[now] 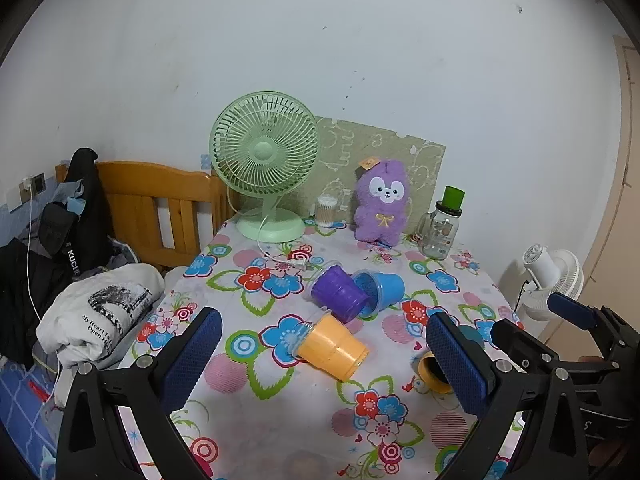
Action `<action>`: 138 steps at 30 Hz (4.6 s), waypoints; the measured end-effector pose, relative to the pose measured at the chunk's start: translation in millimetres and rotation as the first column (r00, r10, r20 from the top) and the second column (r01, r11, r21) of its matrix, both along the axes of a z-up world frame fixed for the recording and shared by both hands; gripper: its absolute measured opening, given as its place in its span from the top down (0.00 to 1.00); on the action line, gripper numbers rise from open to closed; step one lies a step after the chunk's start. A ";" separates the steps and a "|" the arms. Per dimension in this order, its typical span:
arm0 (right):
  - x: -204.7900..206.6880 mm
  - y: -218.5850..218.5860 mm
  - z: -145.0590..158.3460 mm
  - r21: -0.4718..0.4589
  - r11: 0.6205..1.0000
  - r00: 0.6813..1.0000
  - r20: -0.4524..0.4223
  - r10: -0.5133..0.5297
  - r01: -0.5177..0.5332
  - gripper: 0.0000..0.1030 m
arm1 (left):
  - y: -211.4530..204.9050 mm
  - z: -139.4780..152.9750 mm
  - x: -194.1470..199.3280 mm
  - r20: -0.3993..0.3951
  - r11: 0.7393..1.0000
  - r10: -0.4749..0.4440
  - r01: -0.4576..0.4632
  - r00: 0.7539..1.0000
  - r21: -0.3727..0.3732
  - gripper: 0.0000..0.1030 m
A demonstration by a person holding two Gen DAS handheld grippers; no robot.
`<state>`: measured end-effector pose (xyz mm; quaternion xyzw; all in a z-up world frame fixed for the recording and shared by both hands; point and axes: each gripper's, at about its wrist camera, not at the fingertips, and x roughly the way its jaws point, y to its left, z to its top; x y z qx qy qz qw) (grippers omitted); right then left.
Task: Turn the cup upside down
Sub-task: 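Move the right tool to the orange cup lying on its side and grasp it, then lift the orange cup with the right tool toward the left tool, then grasp the orange cup with the left tool while the right tool releases it, then rotate the orange cup with the left tool so its base faces up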
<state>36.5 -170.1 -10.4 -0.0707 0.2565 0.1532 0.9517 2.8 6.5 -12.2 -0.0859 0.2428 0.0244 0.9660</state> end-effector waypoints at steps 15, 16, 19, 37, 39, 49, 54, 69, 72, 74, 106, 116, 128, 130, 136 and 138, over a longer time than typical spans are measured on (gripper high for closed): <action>28.0 22.9 -23.2 -0.040 0.998 0.995 -0.084 0.054 -0.058 0.05 | 15.9 -19.9 16.0 -0.061 0.999 0.024 -0.025 0.998 -0.025 0.00; 32.4 25.6 -26.9 -0.043 0.997 0.993 -0.097 0.061 -0.065 0.05 | 18.0 -22.5 17.4 -0.068 0.999 0.028 -0.030 0.997 -0.029 0.00; 46.3 33.9 -38.5 -0.052 0.994 0.987 -0.137 0.085 -0.092 0.05 | 25.9 -32.9 24.8 -0.106 0.998 0.044 -0.048 0.993 -0.036 0.00; 106.0 102.1 -118.0 -0.175 0.932 0.904 -0.353 0.242 -0.318 0.05 | 56.0 -93.5 72.8 -0.339 0.992 0.080 -0.107 0.938 -0.063 0.00; 113.0 108.7 -124.1 -0.171 0.927 0.894 -0.370 0.254 -0.334 0.05 | 58.1 -97.9 78.5 -0.361 0.993 0.082 -0.108 0.929 -0.053 0.00; 125.5 126.4 -142.4 -0.119 0.902 0.836 -0.442 0.326 -0.415 0.33 | 63.4 -108.4 90.6 -0.406 0.993 0.078 -0.105 0.911 -0.046 0.00; 114.1 126.6 -137.0 -0.118 0.904 0.846 -0.418 0.330 -0.411 0.34 | 60.5 -104.5 86.1 -0.397 0.994 0.066 -0.093 0.915 -0.049 0.00; 38.2 88.5 -105.6 -0.062 0.968 0.930 -0.298 0.215 -0.244 0.36 | 41.5 -87.5 30.6 -0.369 0.996 0.046 -0.069 0.928 -0.048 0.00; 18.4 83.1 -102.8 -0.050 0.977 0.943 -0.274 0.189 -0.210 0.36 | 35.7 -85.3 16.6 -0.360 0.997 0.037 -0.057 0.932 -0.043 0.00; 6.6 77.5 -103.3 -0.020 0.982 0.949 -0.265 0.174 -0.185 0.36 | 32.2 -86.6 7.2 -0.359 0.998 0.034 -0.052 0.933 -0.040 0.00; -46.5 -44.5 -111.5 0.069 0.996 0.963 -0.258 0.077 -0.061 0.09 | -41.8 -83.3 0.1 -0.307 0.995 -0.070 0.044 0.949 -0.090 0.00; -35.2 -114.5 -122.4 0.107 0.992 0.953 -0.300 -0.037 0.072 0.09 | -81.3 -115.0 16.7 -0.409 0.991 -0.089 0.038 0.908 -0.130 0.00; -28.3 -110.9 -130.2 0.119 0.991 0.947 -0.320 -0.025 0.066 0.09 | -79.6 -140.4 26.7 -0.485 0.988 -0.084 0.008 0.870 -0.156 0.30; -27.2 -110.2 -129.7 0.130 0.989 0.946 -0.323 -0.023 0.069 0.09 | -78.5 -138.5 24.1 -0.481 0.988 -0.089 0.014 0.872 -0.156 0.30; -27.5 -99.4 -124.2 0.136 0.990 0.950 -0.312 -0.001 0.046 0.09 | -73.8 -121.2 14.7 -0.425 0.993 -0.074 0.029 0.902 -0.112 0.31; -27.8 -95.4 -123.2 0.135 0.990 0.951 -0.308 0.007 0.036 0.09 | -71.7 -114.0 11.3 -0.402 0.995 -0.065 0.029 0.913 -0.095 0.32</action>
